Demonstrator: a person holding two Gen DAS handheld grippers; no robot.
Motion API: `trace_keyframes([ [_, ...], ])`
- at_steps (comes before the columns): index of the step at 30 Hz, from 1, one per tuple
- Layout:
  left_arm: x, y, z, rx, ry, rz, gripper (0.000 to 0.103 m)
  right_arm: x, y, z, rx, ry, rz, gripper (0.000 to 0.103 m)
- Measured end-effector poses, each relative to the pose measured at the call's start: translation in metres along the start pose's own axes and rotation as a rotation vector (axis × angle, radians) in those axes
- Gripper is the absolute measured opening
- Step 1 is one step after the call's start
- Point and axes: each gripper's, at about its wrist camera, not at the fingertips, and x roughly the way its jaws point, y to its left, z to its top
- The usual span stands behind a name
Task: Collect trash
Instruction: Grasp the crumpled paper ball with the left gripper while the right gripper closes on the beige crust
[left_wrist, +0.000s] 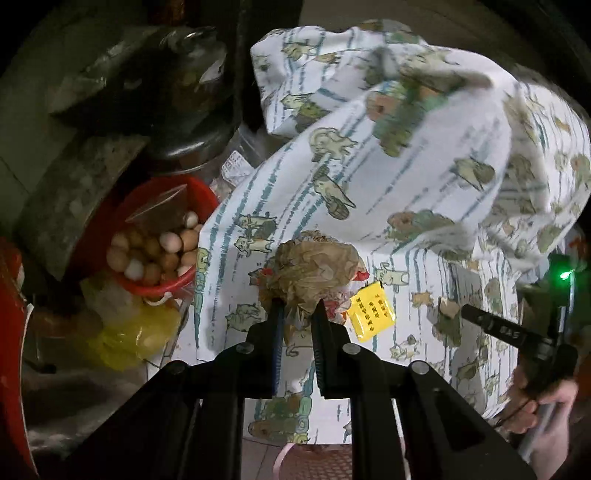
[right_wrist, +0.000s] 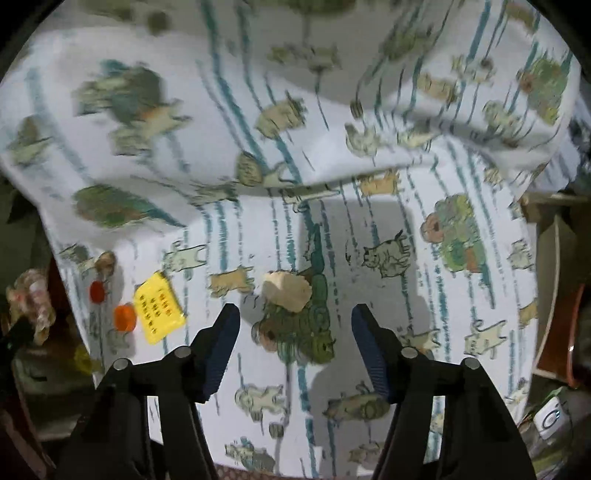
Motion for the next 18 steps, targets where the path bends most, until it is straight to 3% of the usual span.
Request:
trace_keyframes([
  [3, -0.003, -0.004, 0.003, 0.051, -0.045, 0.088, 0.014, 0.013, 0.006, 0.007, -0.003, 0.016, 0.007, 0.065],
  [6, -0.008, -0.005, 0.006, 0.058, -0.054, 0.072, 0.014, 0.025, 0.018, 0.01, -0.031, 0.022, -0.024, 0.065],
  [9, -0.012, -0.004, 0.007, 0.052, -0.061, 0.058, 0.014, 0.037, 0.025, 0.01, -0.048, 0.021, -0.132, 0.065],
  [12, -0.015, -0.003, 0.01, 0.051, -0.068, 0.052, 0.014, 0.049, 0.026, 0.01, -0.058, 0.047, -0.145, 0.057],
  [15, -0.015, -0.003, 0.009, 0.048, -0.063, 0.047, 0.014, 0.046, 0.025, 0.011, -0.056, 0.024, -0.164, 0.041],
  [18, -0.018, -0.005, 0.007, 0.062, -0.074, 0.066, 0.014, 0.04, 0.02, 0.011, -0.032, 0.016, -0.149, 0.041],
])
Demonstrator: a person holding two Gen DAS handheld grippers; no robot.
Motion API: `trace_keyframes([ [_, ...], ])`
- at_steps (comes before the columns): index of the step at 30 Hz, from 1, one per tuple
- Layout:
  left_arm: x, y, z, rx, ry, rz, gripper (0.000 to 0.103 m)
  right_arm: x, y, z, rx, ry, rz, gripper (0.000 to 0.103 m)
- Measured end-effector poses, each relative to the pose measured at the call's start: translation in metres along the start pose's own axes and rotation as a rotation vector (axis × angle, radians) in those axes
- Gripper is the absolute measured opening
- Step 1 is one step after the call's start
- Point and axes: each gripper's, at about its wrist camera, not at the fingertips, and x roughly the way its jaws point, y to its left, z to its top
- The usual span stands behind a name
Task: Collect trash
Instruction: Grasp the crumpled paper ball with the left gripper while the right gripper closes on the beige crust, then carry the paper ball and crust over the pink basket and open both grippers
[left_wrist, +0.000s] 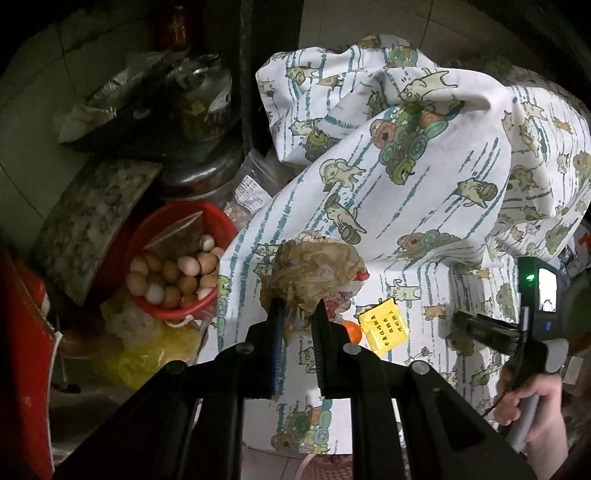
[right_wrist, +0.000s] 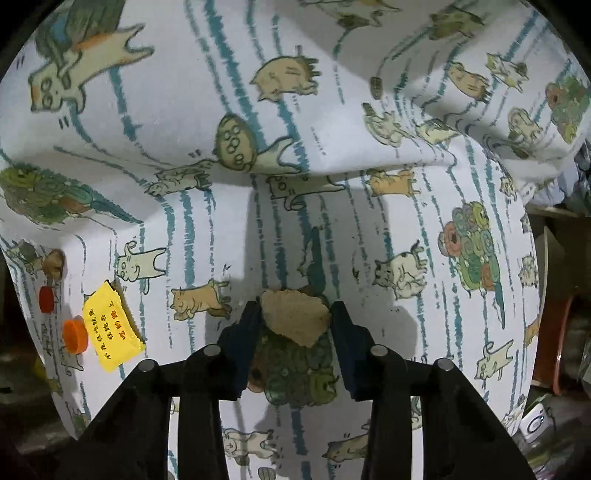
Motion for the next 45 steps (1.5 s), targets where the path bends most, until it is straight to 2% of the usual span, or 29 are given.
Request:
trace_keyframes([
  [2, -0.01, -0.002, -0.004, 0.02, -0.017, 0.022, 0.014, -0.01, -0.007, 0.0, 0.025, -0.012, 0.024, 0.041],
  [5, -0.045, -0.002, -0.019, 0.03, -0.042, 0.012, 0.014, -0.051, -0.013, -0.007, 0.044, -0.058, 0.132, 0.041],
  [7, -0.072, -0.006, -0.028, 0.048, -0.083, -0.011, 0.014, -0.091, -0.015, -0.016, 0.011, -0.13, 0.194, 0.041],
  [10, -0.102, -0.016, -0.04, 0.107, -0.119, -0.048, 0.014, -0.145, -0.012, -0.036, -0.04, -0.243, 0.176, 0.041],
  [12, -0.118, -0.021, -0.05, 0.124, -0.151, -0.054, 0.014, -0.178, -0.015, -0.058, -0.049, -0.284, 0.238, 0.041],
  [15, -0.128, -0.029, -0.064, 0.131, -0.182, -0.055, 0.014, -0.209, -0.029, -0.087, -0.024, -0.321, 0.319, 0.041],
  [18, -0.12, -0.042, -0.081, 0.175, -0.18, -0.048, 0.014, -0.221, -0.035, -0.119, -0.013, -0.333, 0.365, 0.041],
  [20, -0.106, -0.048, -0.087, 0.186, -0.141, -0.072, 0.014, -0.216, -0.035, -0.135, -0.029, -0.313, 0.393, 0.041],
  [23, -0.085, -0.053, -0.093, 0.172, -0.047, -0.135, 0.014, -0.191, -0.037, -0.144, -0.025, -0.254, 0.372, 0.041],
  [26, -0.065, -0.065, -0.103, 0.197, 0.056, -0.2, 0.014, -0.166, -0.042, -0.143, -0.008, -0.152, 0.466, 0.041],
  [31, -0.024, -0.088, -0.141, 0.236, 0.263, -0.25, 0.014, -0.144, -0.047, -0.145, 0.018, -0.09, 0.455, 0.041],
  [35, 0.007, -0.102, -0.17, 0.284, 0.364, -0.201, 0.014, -0.131, -0.049, -0.147, 0.042, -0.033, 0.485, 0.041],
  [38, 0.031, -0.109, -0.193, 0.327, 0.425, -0.157, 0.015, -0.125, -0.046, -0.15, 0.029, -0.019, 0.461, 0.041],
  [42, 0.068, -0.109, -0.223, 0.327, 0.534, -0.128, 0.015, -0.116, -0.043, -0.156, 0.023, 0.004, 0.437, 0.041],
  [45, 0.083, -0.118, -0.242, 0.385, 0.566, -0.103, 0.016, -0.113, -0.041, -0.158, 0.01, 0.009, 0.426, 0.041],
])
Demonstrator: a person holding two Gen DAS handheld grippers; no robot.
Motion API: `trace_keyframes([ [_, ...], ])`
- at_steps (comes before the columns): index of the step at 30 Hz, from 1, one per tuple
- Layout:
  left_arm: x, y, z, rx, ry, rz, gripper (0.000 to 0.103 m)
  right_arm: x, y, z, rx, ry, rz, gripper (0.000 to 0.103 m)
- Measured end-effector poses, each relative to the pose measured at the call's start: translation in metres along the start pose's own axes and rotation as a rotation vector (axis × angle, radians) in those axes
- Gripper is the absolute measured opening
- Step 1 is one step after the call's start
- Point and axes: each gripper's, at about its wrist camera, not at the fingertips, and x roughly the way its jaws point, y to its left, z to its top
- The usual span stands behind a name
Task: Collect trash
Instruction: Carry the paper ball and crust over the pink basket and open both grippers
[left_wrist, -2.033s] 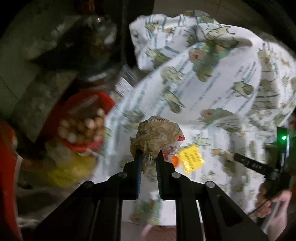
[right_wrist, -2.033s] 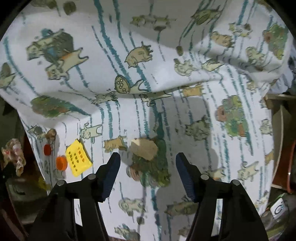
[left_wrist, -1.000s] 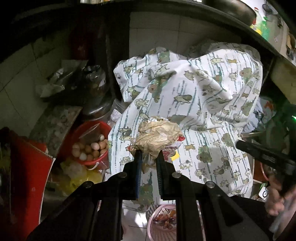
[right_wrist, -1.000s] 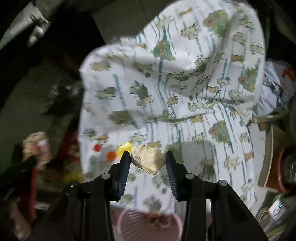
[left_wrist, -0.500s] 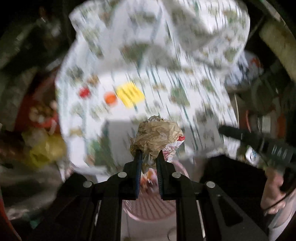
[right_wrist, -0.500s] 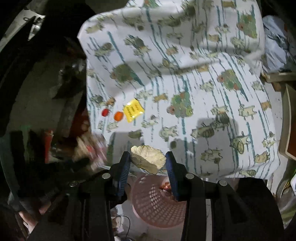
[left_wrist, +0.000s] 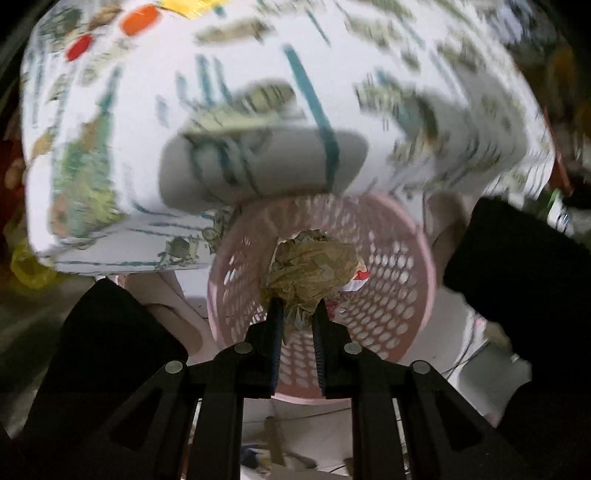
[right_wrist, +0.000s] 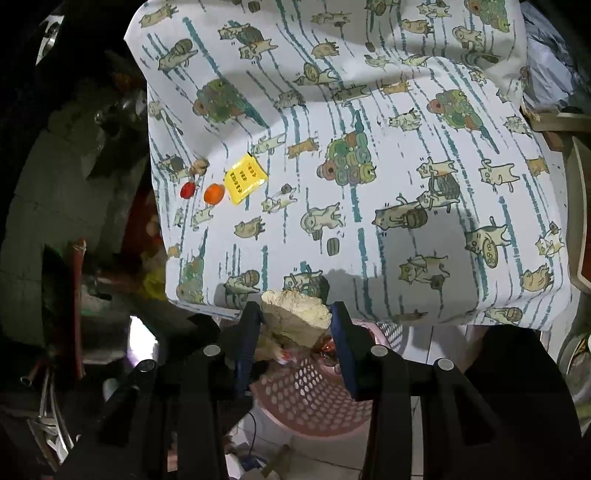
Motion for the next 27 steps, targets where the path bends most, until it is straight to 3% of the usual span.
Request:
trace_keyframes([
  [3, 0.015, -0.01, -0.001, 0.054, 0.02, 0.074, 0.017, 0.001, 0.0, -0.002, -0.007, 0.003, -0.016, 0.041],
  [8, 0.021, -0.008, -0.001, 0.004, 0.043, 0.021, 0.02, 0.0, -0.004, -0.003, 0.007, 0.003, -0.015, 0.041],
  [10, 0.025, -0.005, 0.0, -0.003, 0.057, 0.031, 0.042, -0.001, -0.005, -0.003, 0.006, 0.001, -0.024, 0.041],
  [11, 0.028, -0.003, 0.001, -0.005, 0.069, 0.036, 0.064, 0.0, -0.006, -0.003, 0.008, 0.002, -0.028, 0.041],
  [12, 0.028, -0.003, 0.0, -0.004, 0.076, 0.049, 0.069, 0.0, -0.007, -0.003, 0.012, 0.003, -0.031, 0.041],
  [16, 0.002, 0.001, -0.002, -0.008, 0.039, 0.064, 0.069, 0.001, -0.011, -0.004, 0.027, 0.006, -0.039, 0.041],
  [23, -0.1, 0.031, -0.004, -0.09, -0.209, 0.031, 0.069, 0.0, -0.001, -0.01, 0.001, 0.006, -0.029, 0.041],
  [27, -0.133, 0.056, 0.002, -0.163, -0.305, 0.024, 0.069, 0.015, 0.006, -0.017, -0.034, 0.045, -0.055, 0.041],
])
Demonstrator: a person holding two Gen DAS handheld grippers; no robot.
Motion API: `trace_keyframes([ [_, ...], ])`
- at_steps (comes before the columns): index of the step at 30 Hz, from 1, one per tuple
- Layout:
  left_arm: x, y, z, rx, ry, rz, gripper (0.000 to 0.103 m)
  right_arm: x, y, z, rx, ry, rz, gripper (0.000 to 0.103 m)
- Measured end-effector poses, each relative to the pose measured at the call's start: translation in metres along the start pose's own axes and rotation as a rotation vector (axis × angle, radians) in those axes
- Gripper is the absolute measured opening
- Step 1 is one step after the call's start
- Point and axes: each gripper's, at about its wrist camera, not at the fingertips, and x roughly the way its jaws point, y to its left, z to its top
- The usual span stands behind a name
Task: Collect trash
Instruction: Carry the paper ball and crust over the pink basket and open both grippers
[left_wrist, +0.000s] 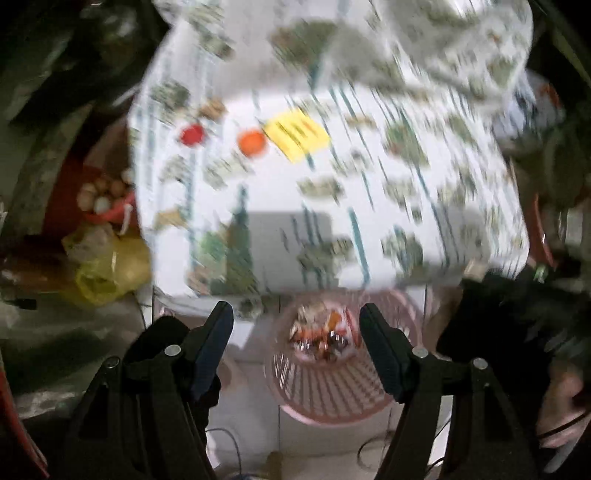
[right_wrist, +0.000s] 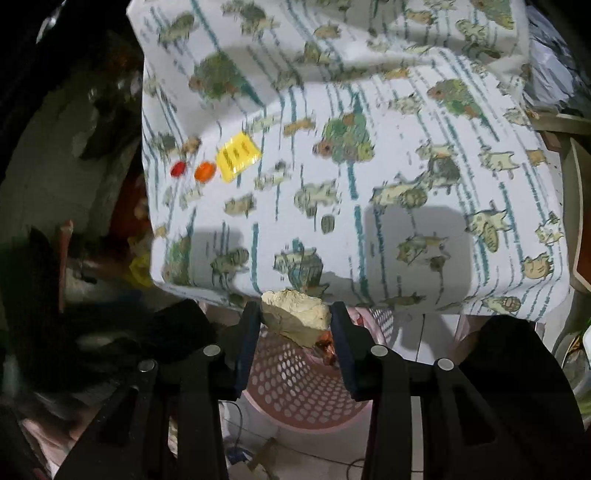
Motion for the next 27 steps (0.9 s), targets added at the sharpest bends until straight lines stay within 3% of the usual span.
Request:
trace_keyframes([
  [5, -0.021, 0.025, 0.014, -0.059, -0.085, 0.016, 0.069, 0.04, 0.013, -0.015, -0.067, 0.085, -0.086, 0.041],
  [11, -0.016, 0.046, 0.021, -0.14, -0.081, -0.001, 0.069, 0.086, 0.02, -0.03, -0.116, 0.135, -0.175, 0.041],
  [16, -0.021, 0.05, 0.018, -0.148, -0.092, 0.003, 0.069, 0.108, 0.022, -0.038, -0.124, 0.161, -0.19, 0.041],
  [20, -0.023, 0.055, 0.018, -0.157, -0.093, -0.009, 0.069, 0.123, 0.016, -0.041, -0.093, 0.191, -0.219, 0.056],
  [27, -0.035, 0.062, 0.018, -0.164, -0.135, -0.002, 0.069, 0.099, 0.021, -0.041, -0.062, 0.143, -0.163, 0.056],
])
